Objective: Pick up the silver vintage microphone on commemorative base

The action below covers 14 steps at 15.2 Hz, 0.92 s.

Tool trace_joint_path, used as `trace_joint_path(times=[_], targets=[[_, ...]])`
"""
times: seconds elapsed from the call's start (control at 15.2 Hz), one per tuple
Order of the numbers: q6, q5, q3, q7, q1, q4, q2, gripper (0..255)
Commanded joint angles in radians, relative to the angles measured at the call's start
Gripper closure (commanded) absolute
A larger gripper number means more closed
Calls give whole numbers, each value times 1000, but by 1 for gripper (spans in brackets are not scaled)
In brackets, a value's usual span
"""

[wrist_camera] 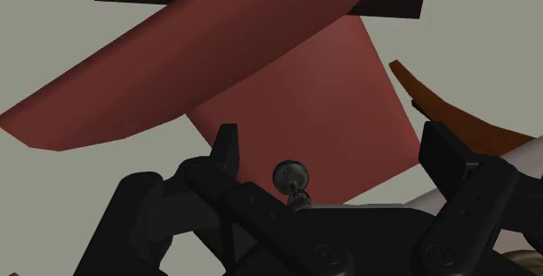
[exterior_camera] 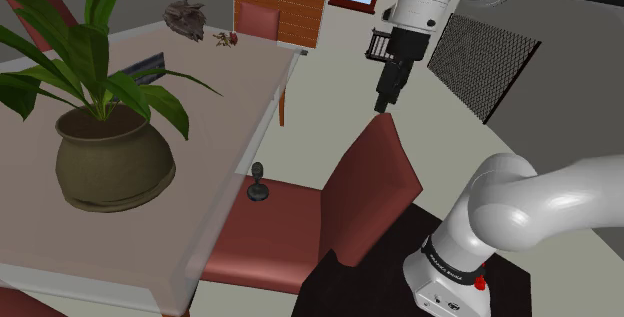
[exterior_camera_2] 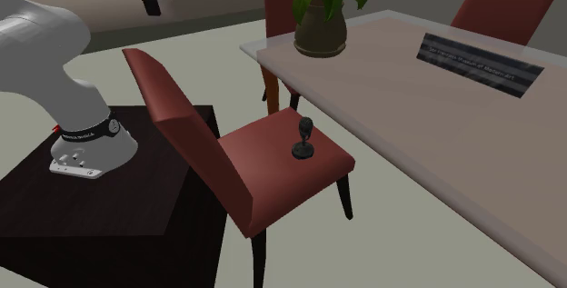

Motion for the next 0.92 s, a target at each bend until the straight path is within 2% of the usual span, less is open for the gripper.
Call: trace_joint_path(times=[0.0, 0.4, 0.86], targets=[[0, 0, 0, 0, 0, 0, 0, 0], [283, 15, -22, -73, 19, -140, 75, 0], [630, 60, -53, -175, 58, -222, 262, 0]])
